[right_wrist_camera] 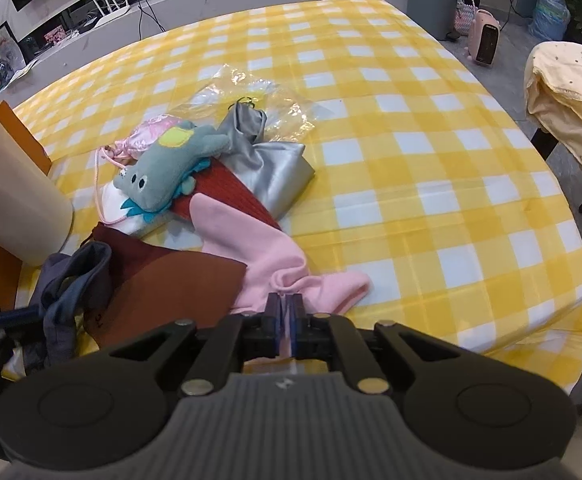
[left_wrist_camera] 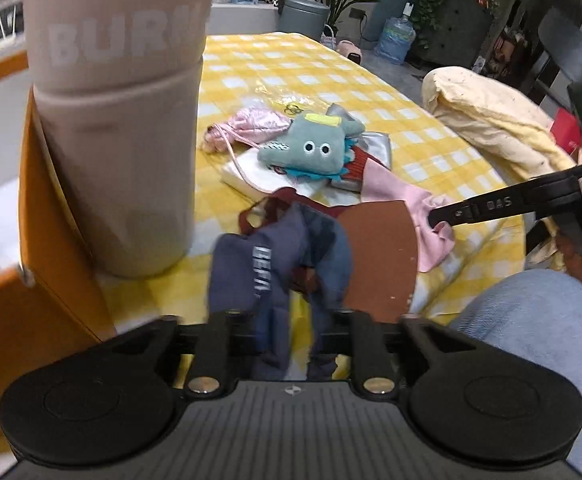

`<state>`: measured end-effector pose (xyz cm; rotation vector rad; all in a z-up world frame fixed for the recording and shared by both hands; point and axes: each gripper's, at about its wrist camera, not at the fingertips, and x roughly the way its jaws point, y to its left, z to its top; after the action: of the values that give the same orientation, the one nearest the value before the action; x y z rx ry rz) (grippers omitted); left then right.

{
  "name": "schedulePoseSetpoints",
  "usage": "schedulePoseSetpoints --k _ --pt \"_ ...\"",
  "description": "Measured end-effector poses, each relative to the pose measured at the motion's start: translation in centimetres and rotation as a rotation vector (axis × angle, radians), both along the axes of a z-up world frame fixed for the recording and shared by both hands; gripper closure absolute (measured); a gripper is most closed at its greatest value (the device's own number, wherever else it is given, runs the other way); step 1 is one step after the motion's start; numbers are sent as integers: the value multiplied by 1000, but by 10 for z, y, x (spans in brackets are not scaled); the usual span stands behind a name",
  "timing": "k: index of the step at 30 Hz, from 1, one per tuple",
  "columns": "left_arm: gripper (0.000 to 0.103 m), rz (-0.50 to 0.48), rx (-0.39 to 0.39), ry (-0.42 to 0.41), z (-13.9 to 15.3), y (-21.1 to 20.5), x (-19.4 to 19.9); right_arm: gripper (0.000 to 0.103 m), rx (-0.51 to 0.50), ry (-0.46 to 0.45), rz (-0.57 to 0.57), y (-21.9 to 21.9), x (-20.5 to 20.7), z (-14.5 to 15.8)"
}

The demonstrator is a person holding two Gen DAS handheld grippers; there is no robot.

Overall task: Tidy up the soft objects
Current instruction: 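Lift the navy cap with the left gripper while the right gripper grasps the pink cloth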

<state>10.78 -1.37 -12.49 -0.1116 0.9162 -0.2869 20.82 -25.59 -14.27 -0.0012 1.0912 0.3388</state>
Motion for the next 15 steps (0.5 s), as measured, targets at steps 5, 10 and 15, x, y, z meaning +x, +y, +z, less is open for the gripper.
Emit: schedulePoseSetpoints --k 5,10,15 --pt "38 29 -75 3 3 7 0 98 12 2 -4 0 1 -2" --pt "23 -12 -108 -19 8 3 -5 98 12 1 -1 0 -1 -1" --pt "22 -67 9 -10 2 -19 -4 96 14 4 -5 1 -1 -1"
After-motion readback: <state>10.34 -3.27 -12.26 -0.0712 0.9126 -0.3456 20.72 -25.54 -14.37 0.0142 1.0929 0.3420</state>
